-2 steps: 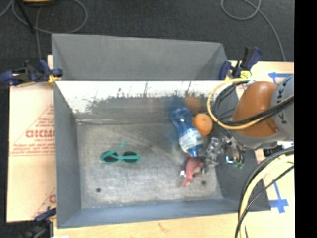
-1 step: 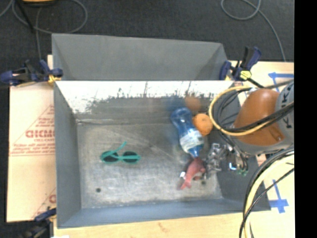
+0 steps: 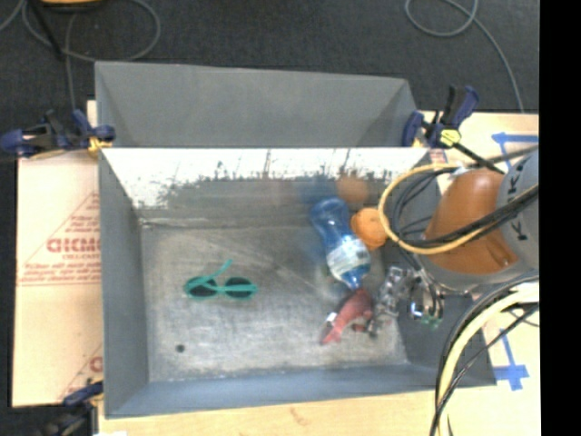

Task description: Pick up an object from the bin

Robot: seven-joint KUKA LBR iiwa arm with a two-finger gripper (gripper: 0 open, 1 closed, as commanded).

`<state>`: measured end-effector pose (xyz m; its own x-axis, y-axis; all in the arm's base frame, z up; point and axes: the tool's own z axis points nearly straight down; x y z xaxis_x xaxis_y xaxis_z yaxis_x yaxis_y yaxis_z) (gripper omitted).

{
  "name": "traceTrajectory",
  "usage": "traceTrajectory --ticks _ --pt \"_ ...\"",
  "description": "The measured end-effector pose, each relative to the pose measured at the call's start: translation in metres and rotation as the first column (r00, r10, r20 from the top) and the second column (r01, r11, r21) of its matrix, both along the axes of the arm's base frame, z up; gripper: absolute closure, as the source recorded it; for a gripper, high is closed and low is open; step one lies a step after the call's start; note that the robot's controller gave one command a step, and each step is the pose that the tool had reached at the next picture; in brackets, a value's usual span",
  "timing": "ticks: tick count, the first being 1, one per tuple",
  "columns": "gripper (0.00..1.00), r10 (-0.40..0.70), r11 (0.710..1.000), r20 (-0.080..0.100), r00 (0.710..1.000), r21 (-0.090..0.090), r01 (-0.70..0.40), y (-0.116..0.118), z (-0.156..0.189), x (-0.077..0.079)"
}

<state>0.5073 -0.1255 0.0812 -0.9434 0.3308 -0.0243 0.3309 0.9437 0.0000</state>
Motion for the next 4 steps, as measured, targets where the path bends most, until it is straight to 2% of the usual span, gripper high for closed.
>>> traceTrajectory --ticks 1,2,3,4 --pt "1.0 0.006 1.0 -0.024 1.0 0.006 -0.006 0.0 0.036 -0.012" --pt "1.0 0.039 0.999 -0.01 0.999 0.002 -0.039 -0.009 0.048 -0.01" --pt "1.0 0.041 0.999 -0.016 0.999 0.004 -0.041 -0.009 0.037 -0.01" --pt "1.0 0.086 0.996 -0.021 0.996 0.007 -0.086 -0.02 0.061 0.023"
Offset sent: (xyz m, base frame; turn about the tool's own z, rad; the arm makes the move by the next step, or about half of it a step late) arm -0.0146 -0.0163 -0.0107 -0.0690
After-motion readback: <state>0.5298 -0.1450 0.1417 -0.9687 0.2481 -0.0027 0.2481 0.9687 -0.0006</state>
